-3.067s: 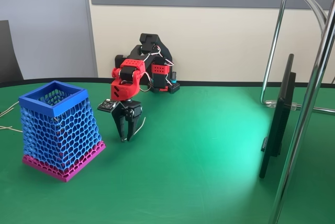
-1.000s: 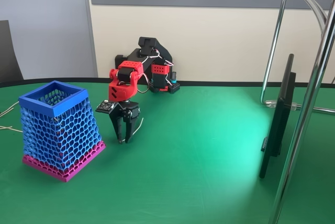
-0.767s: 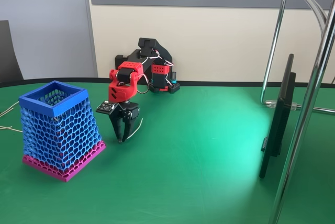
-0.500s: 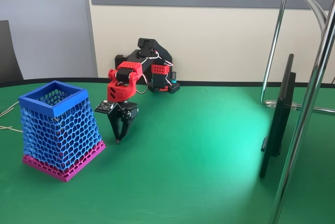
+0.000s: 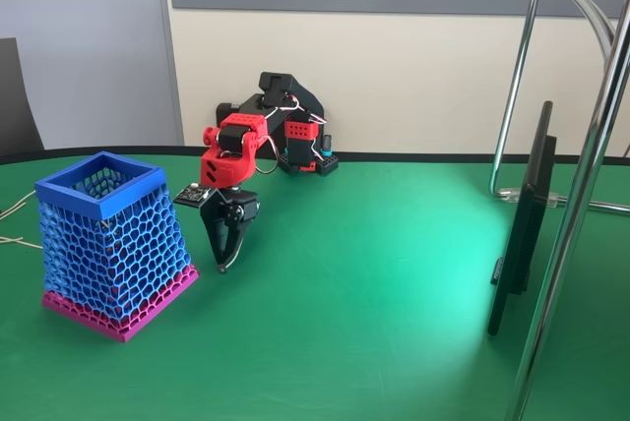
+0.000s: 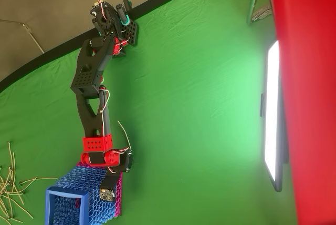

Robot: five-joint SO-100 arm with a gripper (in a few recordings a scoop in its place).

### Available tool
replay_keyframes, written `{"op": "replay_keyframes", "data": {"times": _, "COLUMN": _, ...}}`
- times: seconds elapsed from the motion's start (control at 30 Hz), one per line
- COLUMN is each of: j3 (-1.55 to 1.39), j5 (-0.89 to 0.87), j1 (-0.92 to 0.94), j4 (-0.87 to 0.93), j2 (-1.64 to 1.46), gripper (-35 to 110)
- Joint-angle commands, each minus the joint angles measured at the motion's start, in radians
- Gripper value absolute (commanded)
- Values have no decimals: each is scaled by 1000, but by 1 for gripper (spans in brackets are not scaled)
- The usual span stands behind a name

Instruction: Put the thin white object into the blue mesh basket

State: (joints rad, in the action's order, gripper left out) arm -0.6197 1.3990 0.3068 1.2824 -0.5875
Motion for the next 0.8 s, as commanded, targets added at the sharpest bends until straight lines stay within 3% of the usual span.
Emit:
{"op": "replay_keyframes", "data": {"times": 0.0, "j3": 28, "j5": -20, "j1": -17, "j4": 6, "j2": -66, "gripper": 1}}
{"op": "replay_keyframes", "data": {"times": 0.4, "j3": -28, "j5": -51, "j1": -37, "j4": 6, "j2": -137, "gripper": 3}}
{"op": "replay_keyframes", "data": {"times": 0.77, "j3": -40, "j5": 23, "j1": -14, "j4": 6, "j2": -78, "gripper": 10}}
